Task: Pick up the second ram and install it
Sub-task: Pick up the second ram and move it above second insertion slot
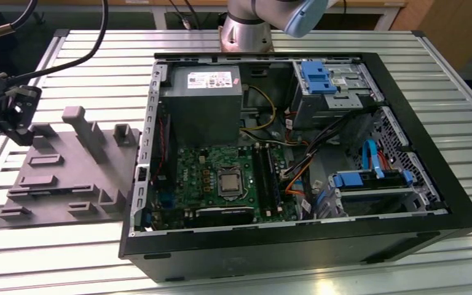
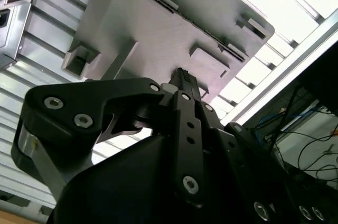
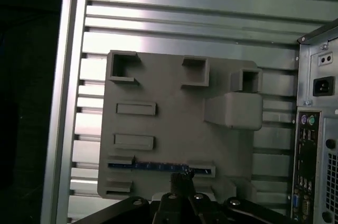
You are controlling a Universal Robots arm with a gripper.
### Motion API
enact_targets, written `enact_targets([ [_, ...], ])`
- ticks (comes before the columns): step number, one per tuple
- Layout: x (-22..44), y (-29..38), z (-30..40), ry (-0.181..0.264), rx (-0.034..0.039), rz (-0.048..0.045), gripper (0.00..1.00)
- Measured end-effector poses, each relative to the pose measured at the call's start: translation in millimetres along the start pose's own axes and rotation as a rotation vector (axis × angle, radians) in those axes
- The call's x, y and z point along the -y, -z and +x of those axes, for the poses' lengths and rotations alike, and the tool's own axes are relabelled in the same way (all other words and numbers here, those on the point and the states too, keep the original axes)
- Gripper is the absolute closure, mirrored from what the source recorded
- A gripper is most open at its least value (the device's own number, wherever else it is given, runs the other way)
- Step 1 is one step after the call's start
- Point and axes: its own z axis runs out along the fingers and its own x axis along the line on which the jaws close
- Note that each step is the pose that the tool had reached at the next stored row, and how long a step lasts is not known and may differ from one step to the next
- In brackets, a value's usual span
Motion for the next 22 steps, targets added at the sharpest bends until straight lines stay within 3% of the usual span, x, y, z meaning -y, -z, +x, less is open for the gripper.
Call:
enact_targets([
  [9,0.0,-0.1,0.0,0.132,-0.0063,-0.0032,0.89],
  [22,0.0,-0.3,0.0,0.359,-0.0171,-0.0087,0.89],
])
